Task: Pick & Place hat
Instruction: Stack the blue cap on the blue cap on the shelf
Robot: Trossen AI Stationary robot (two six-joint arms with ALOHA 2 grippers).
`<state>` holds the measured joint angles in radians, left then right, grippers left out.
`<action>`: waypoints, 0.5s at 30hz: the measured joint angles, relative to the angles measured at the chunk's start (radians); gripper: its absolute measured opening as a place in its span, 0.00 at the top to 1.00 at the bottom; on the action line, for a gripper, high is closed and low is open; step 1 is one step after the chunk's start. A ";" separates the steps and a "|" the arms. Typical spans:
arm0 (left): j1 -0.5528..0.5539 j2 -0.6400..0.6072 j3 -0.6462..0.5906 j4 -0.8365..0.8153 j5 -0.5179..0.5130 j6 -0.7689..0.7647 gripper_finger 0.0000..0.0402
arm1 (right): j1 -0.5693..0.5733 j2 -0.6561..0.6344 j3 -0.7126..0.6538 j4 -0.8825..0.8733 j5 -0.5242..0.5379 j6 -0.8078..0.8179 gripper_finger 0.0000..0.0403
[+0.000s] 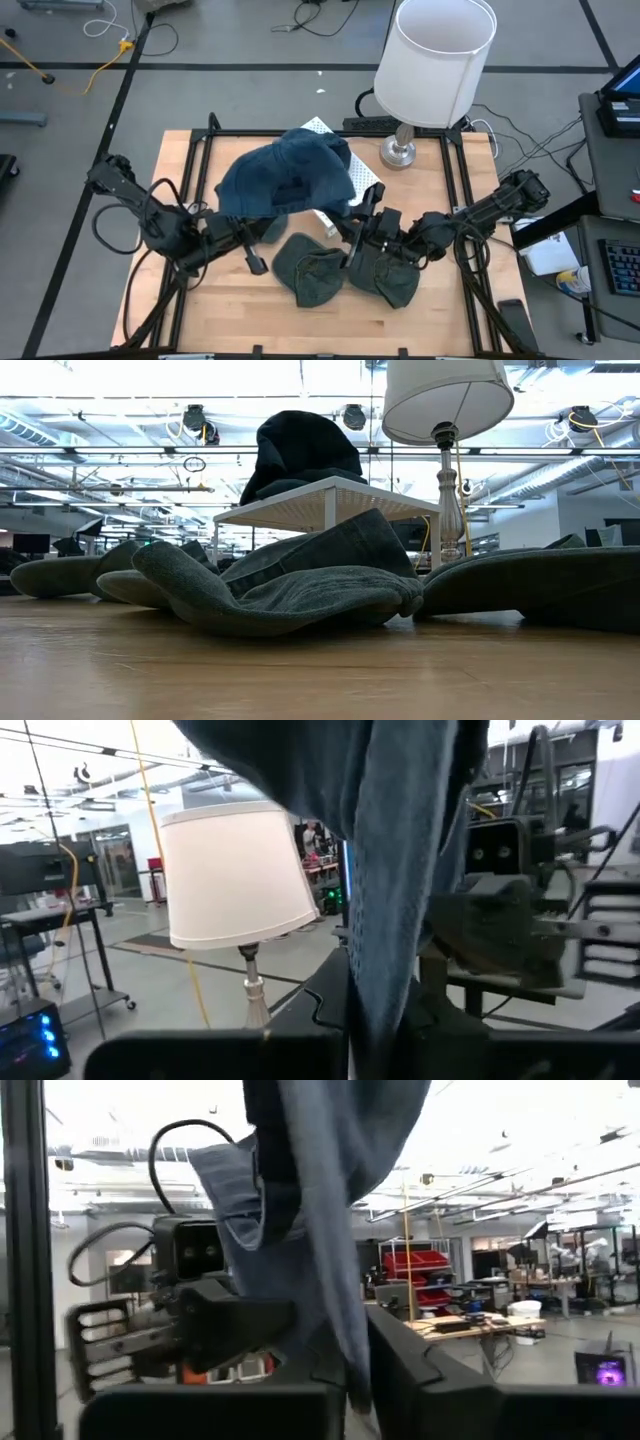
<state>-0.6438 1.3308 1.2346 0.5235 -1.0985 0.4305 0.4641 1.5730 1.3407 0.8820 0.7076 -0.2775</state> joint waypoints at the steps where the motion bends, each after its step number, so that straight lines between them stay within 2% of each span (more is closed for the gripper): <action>1: -0.002 0.000 0.000 0.000 0.003 -0.007 0.95 | 0.000 0.000 0.000 0.009 0.001 -0.009 0.97; 7: -0.050 0.000 0.000 -0.004 -0.029 -0.053 0.91 | 0.013 -0.004 0.000 0.013 0.061 -0.086 0.99; 12: -0.134 -0.001 0.000 -0.004 -0.166 -0.052 0.82 | 0.046 -0.052 0.000 -0.008 0.134 -0.216 0.99; 15: -0.181 -0.003 0.001 0.002 -0.283 -0.070 0.74 | 0.064 -0.095 0.001 -0.084 0.128 -0.248 0.99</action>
<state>-0.8250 1.3275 1.2353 0.5250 -1.3813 0.3603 0.5281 1.4781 1.3418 0.7984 0.8356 -0.5258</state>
